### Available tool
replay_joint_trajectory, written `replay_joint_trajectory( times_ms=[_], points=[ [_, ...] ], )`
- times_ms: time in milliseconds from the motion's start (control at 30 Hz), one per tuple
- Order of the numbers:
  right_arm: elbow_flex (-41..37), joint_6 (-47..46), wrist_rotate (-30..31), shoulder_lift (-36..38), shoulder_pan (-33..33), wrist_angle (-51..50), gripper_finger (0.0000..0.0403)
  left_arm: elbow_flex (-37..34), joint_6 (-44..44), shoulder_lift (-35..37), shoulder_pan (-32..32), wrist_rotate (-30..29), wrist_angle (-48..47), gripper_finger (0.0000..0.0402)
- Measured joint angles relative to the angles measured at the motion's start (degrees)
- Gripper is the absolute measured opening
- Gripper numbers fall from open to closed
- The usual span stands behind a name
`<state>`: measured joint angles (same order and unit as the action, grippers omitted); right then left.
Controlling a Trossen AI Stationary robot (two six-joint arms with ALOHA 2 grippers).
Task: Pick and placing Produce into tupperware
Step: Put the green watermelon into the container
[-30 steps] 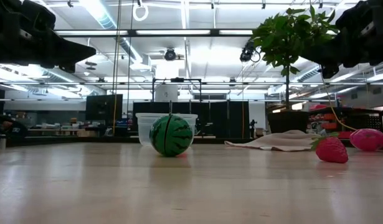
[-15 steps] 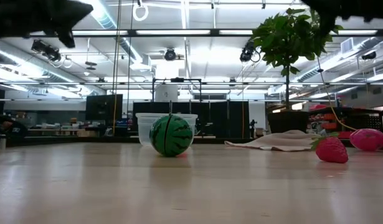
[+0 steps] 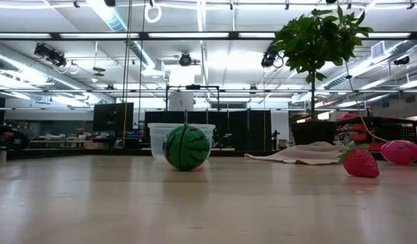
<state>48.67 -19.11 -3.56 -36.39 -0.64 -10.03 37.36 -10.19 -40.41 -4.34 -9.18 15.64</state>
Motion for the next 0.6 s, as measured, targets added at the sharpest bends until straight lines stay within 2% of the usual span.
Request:
replay_joint_trajectory(
  times_ms=[200, 333, 433, 600],
  points=[
    [10.21, -1.59, 0.38, -4.89, 0.04, -4.25, 0.0027, 11.92, 0.15, -8.69, -0.05, 0.03, -2.08, 0.0021],
    [15.91, -1.82, -2.85, -6.74, 0.07, -11.54, 0.0027, 17.46, -3.29, -12.51, -0.04, 0.03, -13.3, 0.0023],
    [18.62, -1.99, -4.22, -7.23, 0.08, -17.78, 0.0027, 18.97, -8.71, -15.42, -0.49, -0.01, -20.77, 0.0021],
    [19.67, -3.39, -6.51, -7.01, 0.07, -24.26, 0.0027, 18.97, -16.57, -20.26, -4.26, 0.04, -22.65, 0.0027]
  ],
)
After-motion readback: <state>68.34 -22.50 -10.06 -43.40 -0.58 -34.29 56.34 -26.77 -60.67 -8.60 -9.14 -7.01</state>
